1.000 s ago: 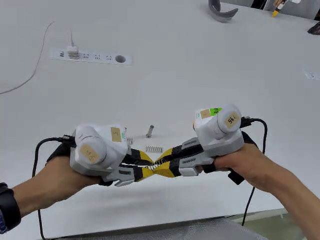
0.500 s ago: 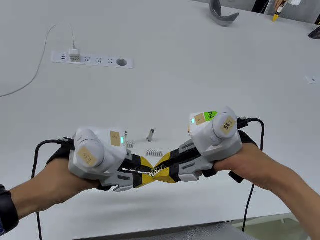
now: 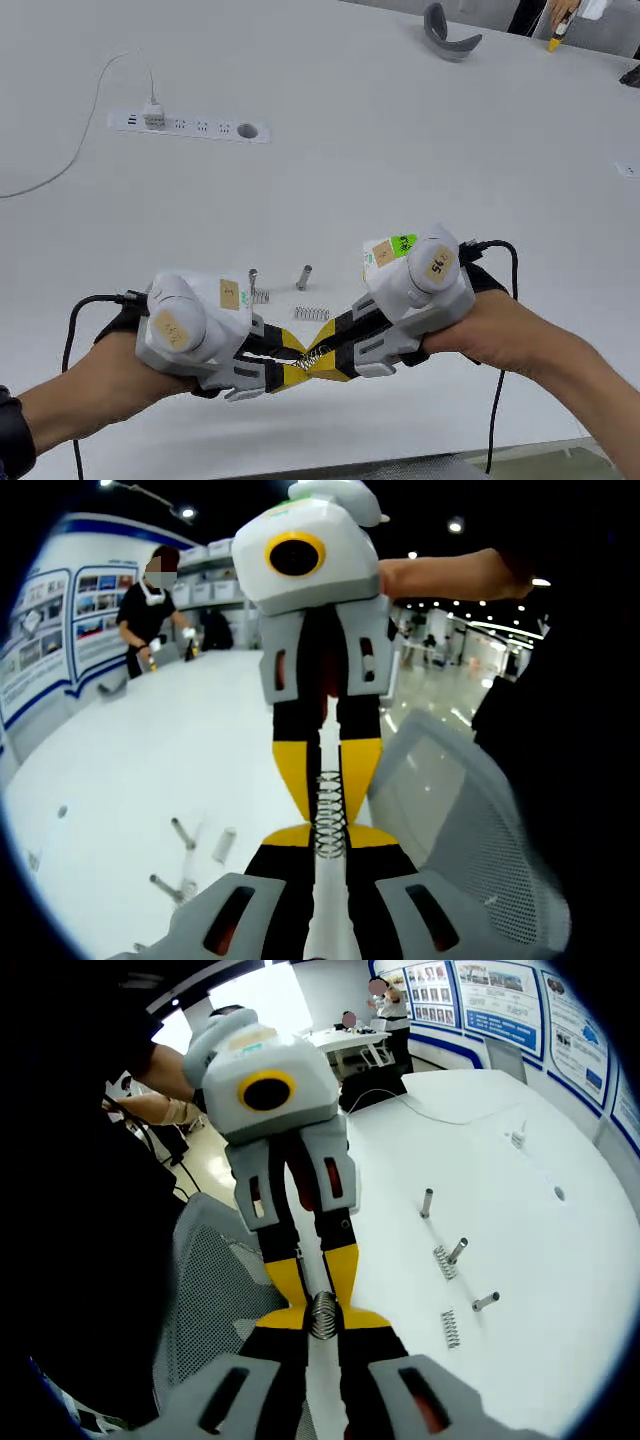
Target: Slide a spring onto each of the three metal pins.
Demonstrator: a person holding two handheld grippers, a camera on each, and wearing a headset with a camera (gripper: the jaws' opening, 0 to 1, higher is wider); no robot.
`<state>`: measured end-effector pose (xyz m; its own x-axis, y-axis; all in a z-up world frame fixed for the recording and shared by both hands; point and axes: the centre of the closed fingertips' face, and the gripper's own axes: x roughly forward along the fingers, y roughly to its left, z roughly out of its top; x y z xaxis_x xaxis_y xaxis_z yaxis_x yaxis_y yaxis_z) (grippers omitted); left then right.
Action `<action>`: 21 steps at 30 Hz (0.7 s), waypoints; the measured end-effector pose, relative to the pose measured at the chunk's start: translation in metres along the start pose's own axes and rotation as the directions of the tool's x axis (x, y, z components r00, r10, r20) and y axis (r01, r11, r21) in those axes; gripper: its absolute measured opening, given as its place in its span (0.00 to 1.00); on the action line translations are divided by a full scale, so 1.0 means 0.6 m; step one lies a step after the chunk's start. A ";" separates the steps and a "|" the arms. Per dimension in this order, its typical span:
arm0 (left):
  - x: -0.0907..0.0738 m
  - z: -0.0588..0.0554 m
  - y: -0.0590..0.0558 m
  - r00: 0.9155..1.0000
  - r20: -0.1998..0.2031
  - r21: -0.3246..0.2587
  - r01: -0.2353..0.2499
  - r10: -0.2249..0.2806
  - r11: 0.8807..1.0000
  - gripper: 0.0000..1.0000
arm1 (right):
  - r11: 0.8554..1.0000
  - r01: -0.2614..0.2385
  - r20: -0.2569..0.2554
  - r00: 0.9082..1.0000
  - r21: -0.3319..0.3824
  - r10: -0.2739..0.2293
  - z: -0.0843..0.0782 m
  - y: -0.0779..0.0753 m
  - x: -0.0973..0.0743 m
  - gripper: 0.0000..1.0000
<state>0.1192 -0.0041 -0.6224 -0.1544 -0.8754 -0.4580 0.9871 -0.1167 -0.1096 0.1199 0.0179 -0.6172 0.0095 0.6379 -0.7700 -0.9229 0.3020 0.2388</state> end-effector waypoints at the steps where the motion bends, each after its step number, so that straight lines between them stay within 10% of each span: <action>1: 0.000 -0.002 0.000 1.000 0.003 -0.004 -0.003 0.003 1.000 0.10 | 1.000 0.002 -0.002 1.000 0.000 -0.002 0.000 -0.001 0.001 0.12; 21: -0.014 -0.030 0.022 0.998 -0.005 -0.042 -0.061 0.061 0.997 0.12 | 0.999 0.041 -0.032 0.999 0.010 -0.040 -0.007 -0.024 0.002 0.12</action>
<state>0.1330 0.0105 -0.6360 -0.0939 -0.8786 -0.4683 0.9921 -0.0431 -0.1180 0.1317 0.0111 -0.6242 0.0345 0.6022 -0.7976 -0.9179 0.3348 0.2131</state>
